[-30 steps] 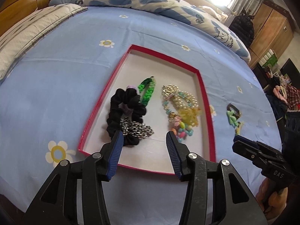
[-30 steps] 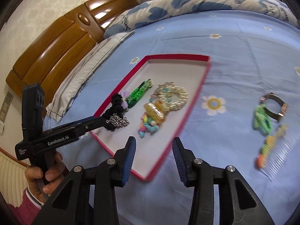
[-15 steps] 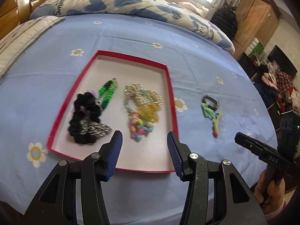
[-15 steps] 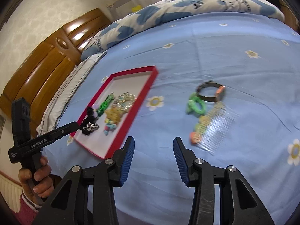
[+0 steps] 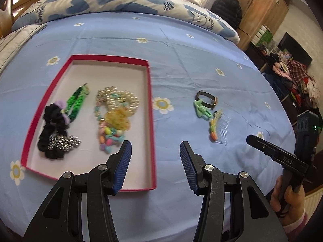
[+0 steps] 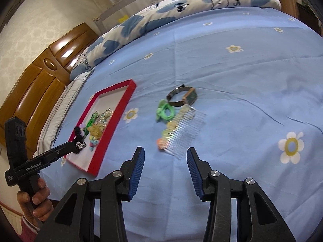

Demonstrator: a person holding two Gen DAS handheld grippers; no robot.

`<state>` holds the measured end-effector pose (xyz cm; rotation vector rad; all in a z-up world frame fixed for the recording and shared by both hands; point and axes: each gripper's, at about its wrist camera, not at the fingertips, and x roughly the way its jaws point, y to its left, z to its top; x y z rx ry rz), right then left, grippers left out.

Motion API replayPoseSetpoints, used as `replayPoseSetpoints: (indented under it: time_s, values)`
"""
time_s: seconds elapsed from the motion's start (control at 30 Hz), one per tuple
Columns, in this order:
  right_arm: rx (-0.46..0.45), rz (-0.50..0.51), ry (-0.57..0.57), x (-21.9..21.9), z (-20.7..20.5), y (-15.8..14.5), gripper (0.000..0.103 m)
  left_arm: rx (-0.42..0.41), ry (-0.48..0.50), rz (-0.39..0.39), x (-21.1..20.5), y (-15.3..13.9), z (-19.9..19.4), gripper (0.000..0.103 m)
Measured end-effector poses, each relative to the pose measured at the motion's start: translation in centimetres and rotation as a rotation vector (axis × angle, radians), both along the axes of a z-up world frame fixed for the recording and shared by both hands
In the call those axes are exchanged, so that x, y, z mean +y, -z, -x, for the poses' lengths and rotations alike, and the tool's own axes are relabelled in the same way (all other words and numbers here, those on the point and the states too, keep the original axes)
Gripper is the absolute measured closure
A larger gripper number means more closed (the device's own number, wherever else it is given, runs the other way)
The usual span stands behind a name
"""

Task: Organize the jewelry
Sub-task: 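Grasp the green bow hair tie with the left tool while the right tool grasps the clear comb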

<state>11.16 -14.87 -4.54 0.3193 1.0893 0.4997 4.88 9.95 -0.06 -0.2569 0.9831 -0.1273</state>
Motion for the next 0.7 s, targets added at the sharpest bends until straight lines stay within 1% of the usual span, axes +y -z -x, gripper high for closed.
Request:
replayPoseSetpoints:
  time_s: [0.17,0.27,0.43,0.57,0.7]
  values:
    - [0.006,0.002,0.022,-0.8,-0.9,0.9,0.057,0.019,0.035,-0.022,-2.0,0.4,-1.5,0.054]
    - [0.004,0.006,0.033,-1.1,-1.7,1.6,0.058,0.033,0.049,-0.021,-2.9,0.8,-2.6,0.054]
    - [0.014,0.013,0.044,-1.4,-3.8,3.0,0.058,0.048,0.072,-0.025,-4.3,1.3,-4.6,0.054]
    - [0.032,0.013,0.044,-1.4,-5.2,4.1,0.057,0.068,0.087,-0.045,-5.7,2.1,-6.2,0.054]
    - [0.053,-0.013,0.030,-1.1,-6.1,5.0,0.058,0.091,0.103,-0.049,-6.8,3.0,-7.6,0.054]
